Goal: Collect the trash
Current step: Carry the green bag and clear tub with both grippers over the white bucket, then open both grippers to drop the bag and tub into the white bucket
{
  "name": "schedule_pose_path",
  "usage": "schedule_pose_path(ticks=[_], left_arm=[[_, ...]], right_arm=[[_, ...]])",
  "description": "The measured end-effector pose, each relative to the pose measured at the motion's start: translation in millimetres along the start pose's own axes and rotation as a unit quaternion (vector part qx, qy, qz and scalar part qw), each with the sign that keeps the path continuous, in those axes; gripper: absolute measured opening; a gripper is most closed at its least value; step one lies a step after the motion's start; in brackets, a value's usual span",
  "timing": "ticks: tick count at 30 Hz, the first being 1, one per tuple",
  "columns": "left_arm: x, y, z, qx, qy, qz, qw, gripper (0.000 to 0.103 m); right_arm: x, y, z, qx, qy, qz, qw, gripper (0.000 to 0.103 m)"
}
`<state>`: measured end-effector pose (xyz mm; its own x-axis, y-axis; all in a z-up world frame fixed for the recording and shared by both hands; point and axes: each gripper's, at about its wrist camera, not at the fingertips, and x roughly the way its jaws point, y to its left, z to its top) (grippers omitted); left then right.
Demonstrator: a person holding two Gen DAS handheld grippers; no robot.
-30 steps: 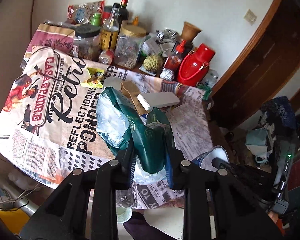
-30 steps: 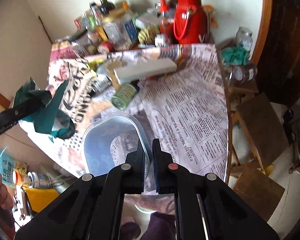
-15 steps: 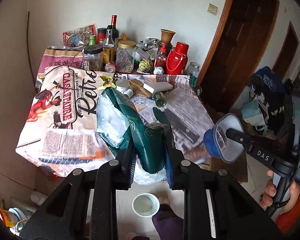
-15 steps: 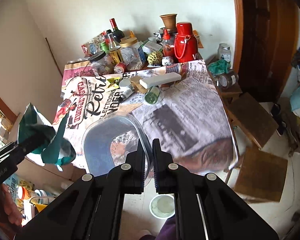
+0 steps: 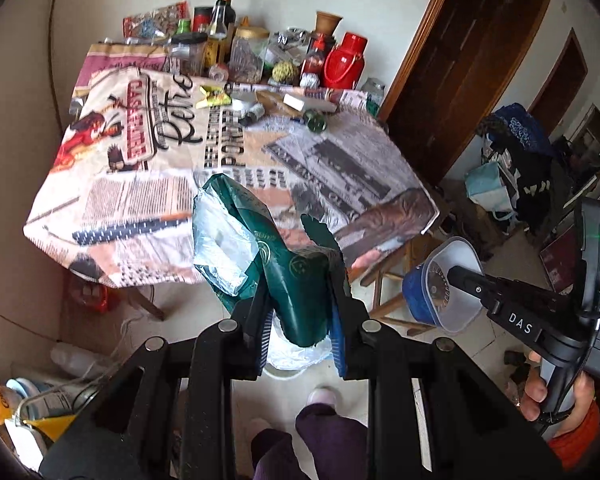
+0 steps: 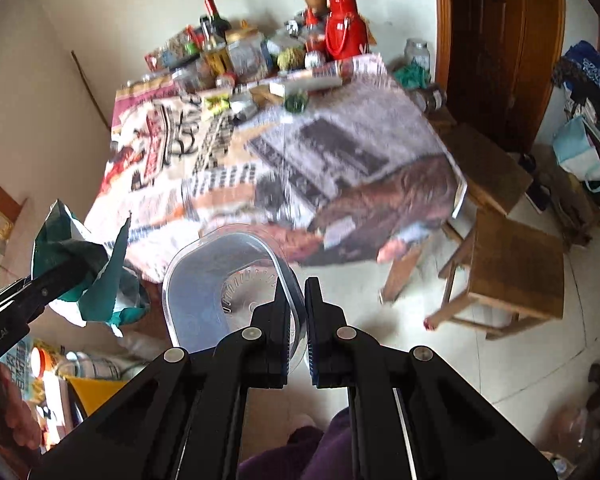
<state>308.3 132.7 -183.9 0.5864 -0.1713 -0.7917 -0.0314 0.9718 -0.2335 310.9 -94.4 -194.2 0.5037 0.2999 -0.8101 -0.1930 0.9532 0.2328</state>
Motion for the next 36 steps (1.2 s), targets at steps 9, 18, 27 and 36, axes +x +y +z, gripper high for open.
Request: schedule_pose_path(ticks=[9, 18, 27, 36], left_arm=[[69.5, 2.5, -32.8, -0.044, 0.071, 0.025, 0.9962, 0.025], [179.4, 7.4, -73.5, -0.069, 0.141, 0.039, 0.9868, 0.025], [315.0, 26.2, -148.3, -0.068, 0.209, 0.04, 0.9747, 0.025], [442.8, 61.0, -228.1, -0.094, 0.263, 0.015, 0.9601, 0.025]], right_arm=[[66.2, -23.1, -21.0, -0.014, 0.067, 0.01, 0.998, 0.007], [165.1, -56.7, -56.0, -0.039, 0.137, 0.005, 0.99, 0.007], [283.3, -92.0, -121.8, -0.045, 0.189, -0.008, 0.981, 0.007], [381.8, -128.6, -173.2, -0.057, 0.209, -0.031, 0.976, 0.007]])
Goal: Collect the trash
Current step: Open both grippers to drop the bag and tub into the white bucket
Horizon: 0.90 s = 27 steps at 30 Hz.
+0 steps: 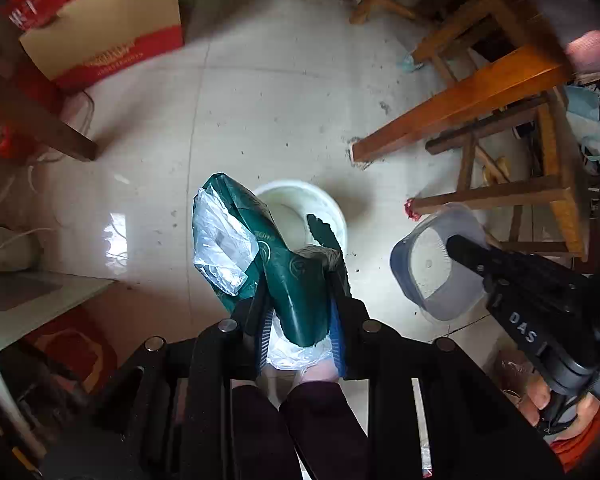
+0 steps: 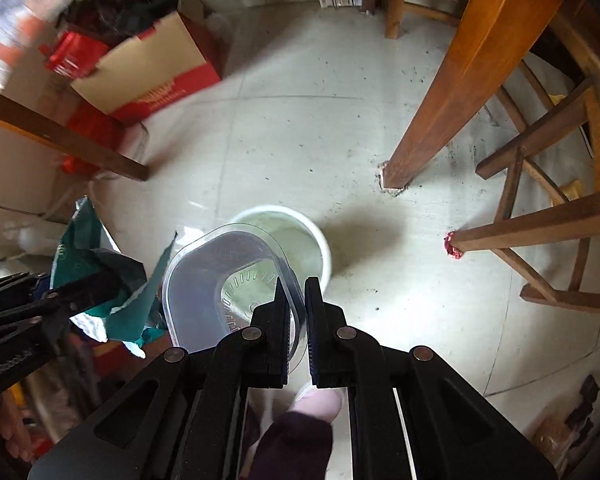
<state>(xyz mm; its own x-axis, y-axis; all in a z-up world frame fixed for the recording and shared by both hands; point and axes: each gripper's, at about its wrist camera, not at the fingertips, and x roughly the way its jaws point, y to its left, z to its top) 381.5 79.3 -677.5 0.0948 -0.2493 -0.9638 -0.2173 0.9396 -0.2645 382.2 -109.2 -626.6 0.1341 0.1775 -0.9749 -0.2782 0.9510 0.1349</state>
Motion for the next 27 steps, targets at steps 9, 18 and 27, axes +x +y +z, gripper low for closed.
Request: schedule_pose_path(ticks=[9, 18, 27], left_arm=[[98.8, 17.6, 7.7, -0.038, 0.044, -0.036, 0.9977, 0.038], [86.5, 31.4, 2.6, -0.069, 0.022, -0.026, 0.9971, 0.058], [13.8, 29.1, -7.0, -0.02, -0.02, 0.034, 0.999, 0.058]], right_arm=[[35.7, -13.5, -3.9, 0.036, -0.003, -0.002, 0.999, 0.007], [34.7, -3.9, -1.7, 0.042, -0.011, 0.012, 0.999, 0.007], [13.3, 13.2, 9.1, 0.051, 0.0, 0.055, 0.997, 0.058]])
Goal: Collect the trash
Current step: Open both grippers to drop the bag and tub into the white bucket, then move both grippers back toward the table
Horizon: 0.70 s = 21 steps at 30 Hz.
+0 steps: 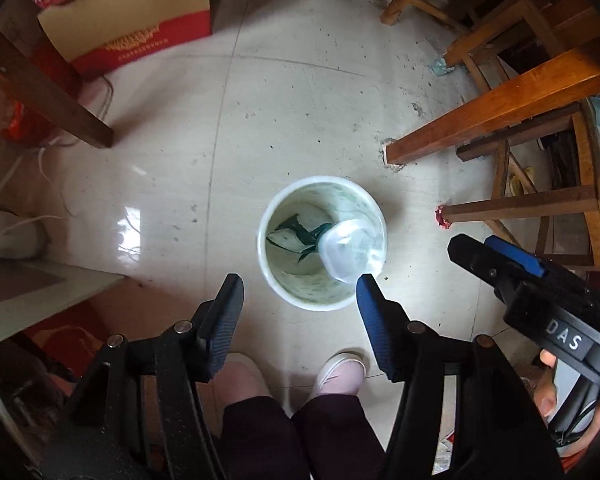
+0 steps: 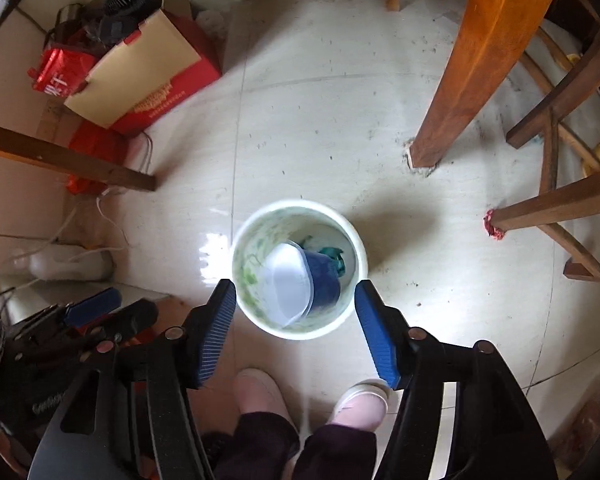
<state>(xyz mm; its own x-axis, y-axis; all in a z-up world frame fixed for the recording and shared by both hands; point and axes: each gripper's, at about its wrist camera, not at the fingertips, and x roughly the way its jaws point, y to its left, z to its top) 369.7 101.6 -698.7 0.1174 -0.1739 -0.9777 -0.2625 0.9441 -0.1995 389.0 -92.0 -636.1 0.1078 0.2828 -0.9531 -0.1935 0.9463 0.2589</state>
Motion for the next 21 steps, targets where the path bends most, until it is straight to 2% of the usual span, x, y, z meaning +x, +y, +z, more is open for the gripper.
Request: schedule_pose_path(ticks=[3, 7, 13, 18, 21], left_arm=[[-28.8, -2.3, -0.4, 0.001, -0.012, -0.001, 0.9999, 0.058], [-73.3, -10.1, 0.0, 0.004, -0.027, -0.004, 0.9996, 0.058], [-154.7, -24.7, 2.2, 0.008, -0.051, -0.012, 0.9986, 0.058], [-242.8, -35.7, 11.5, 0.026, -0.102, -0.014, 0.9944, 0.058], [-300.4, -44.3, 17.6, 0.043, -0.141, -0.01, 0.989, 0.058]], right_arm=[[-20.2, 7.9, -0.7, -0.016, -0.006, -0.016, 1.0, 0.058], [-61.3, 16.6, -0.3, -0.02, -0.011, -0.014, 1.0, 0.058], [-141.5, 38.6, 2.1, -0.024, -0.033, -0.019, 0.999, 0.058], [-212.2, 60.8, 7.0, -0.02, -0.07, -0.008, 0.997, 0.058], [-268.3, 81.5, 11.5, -0.02, -0.114, 0.004, 0.993, 0.058]])
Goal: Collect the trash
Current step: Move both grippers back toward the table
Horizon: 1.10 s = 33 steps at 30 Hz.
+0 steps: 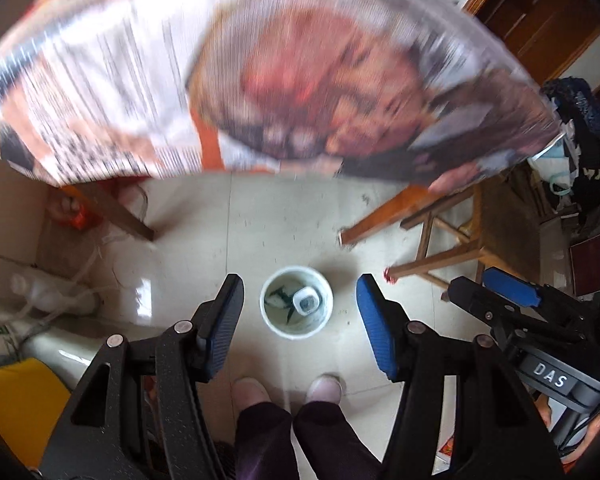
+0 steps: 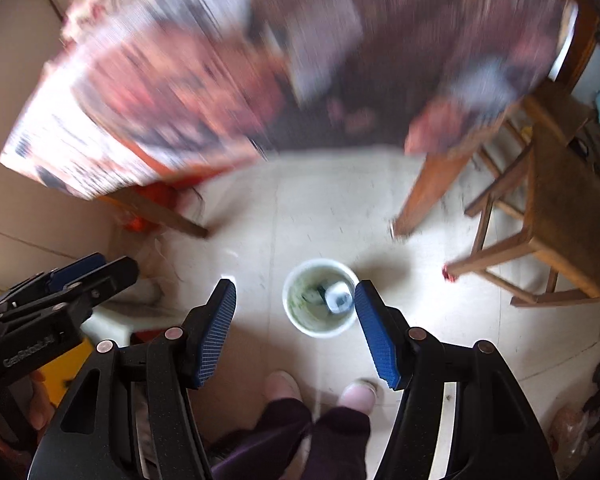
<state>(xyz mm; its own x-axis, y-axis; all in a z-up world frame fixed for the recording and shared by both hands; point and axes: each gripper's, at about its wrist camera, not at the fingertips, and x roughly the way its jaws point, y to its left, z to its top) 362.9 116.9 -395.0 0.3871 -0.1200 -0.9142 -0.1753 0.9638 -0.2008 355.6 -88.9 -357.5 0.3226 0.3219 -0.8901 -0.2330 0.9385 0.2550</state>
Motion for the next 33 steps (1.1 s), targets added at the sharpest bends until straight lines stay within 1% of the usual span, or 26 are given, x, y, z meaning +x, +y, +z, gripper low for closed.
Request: schedule_pose_path(ticks=[4, 8, 11, 12, 14, 18, 21, 25, 27, 28, 31, 32, 33], left_arm=[[-68.1, -6.5, 23.7, 0.017, -0.051, -0.002, 0.9986, 0.058], [-129.2, -9.7, 39.4, 0.021, -0.092, -0.014, 0.9954, 0.058], [-174.4, -13.0, 47.5, 0.027, -0.123, -0.02, 0.9918, 0.058], [-190.9, -12.8, 51.7, 0.029, -0.135, -0.023, 0.9901, 0.058], [-211.3, -12.5, 57.3, 0.035, -0.151, -0.028, 0.9876, 0.058], [-258.3, -15.6, 67.7, 0.049, -0.192, -0.04, 0.9793, 0.058], [-282.7, -20.3, 71.2, 0.066, -0.221, -0.038, 0.9724, 0.058], [-303.3, -27.0, 75.4, 0.082, -0.241, -0.045, 0.966, 0.06], [-308.5, -31.5, 79.7, 0.089, -0.248, -0.045, 0.9635, 0.065], [-310.1, -34.0, 82.9, 0.09, -0.252, -0.043, 0.9625, 0.071], [-310.0, -42.9, 97.4, 0.091, -0.26, -0.046, 0.9602, 0.08], [-308.7, -46.4, 103.9, 0.091, -0.26, -0.049, 0.96, 0.081], [-307.1, -49.1, 109.0, 0.091, -0.26, -0.051, 0.96, 0.082]], right_arm=[[-68.1, 28.3, 19.7, -0.011, -0.066, -0.002, 0.998, 0.058], [-122.4, 51.6, 33.7, -0.019, -0.114, 0.002, 0.993, 0.058], [-161.9, 64.5, 41.8, -0.024, -0.147, -0.004, 0.989, 0.058], [-171.9, 69.3, 41.8, -0.025, -0.156, -0.007, 0.987, 0.058], [-192.9, 76.9, 43.4, -0.022, -0.177, -0.013, 0.984, 0.058], [-222.9, 85.7, 45.2, -0.003, -0.201, -0.007, 0.98, 0.058], [-243.0, 87.6, 46.9, 0.008, -0.229, -0.008, 0.973, 0.058], [-266.3, 87.3, 54.0, 0.01, -0.26, -0.023, 0.965, 0.058], [-276.4, 86.0, 59.0, 0.01, -0.274, -0.03, 0.961, 0.058], [-280.5, 84.6, 62.9, 0.009, -0.28, -0.033, 0.959, 0.058], [-289.4, 79.8, 72.8, 0.008, -0.296, -0.037, 0.954, 0.059], [-290.6, 76.9, 77.7, 0.009, -0.302, -0.04, 0.952, 0.063], [-292.3, 74.8, 80.6, 0.01, -0.306, -0.042, 0.951, 0.073]])
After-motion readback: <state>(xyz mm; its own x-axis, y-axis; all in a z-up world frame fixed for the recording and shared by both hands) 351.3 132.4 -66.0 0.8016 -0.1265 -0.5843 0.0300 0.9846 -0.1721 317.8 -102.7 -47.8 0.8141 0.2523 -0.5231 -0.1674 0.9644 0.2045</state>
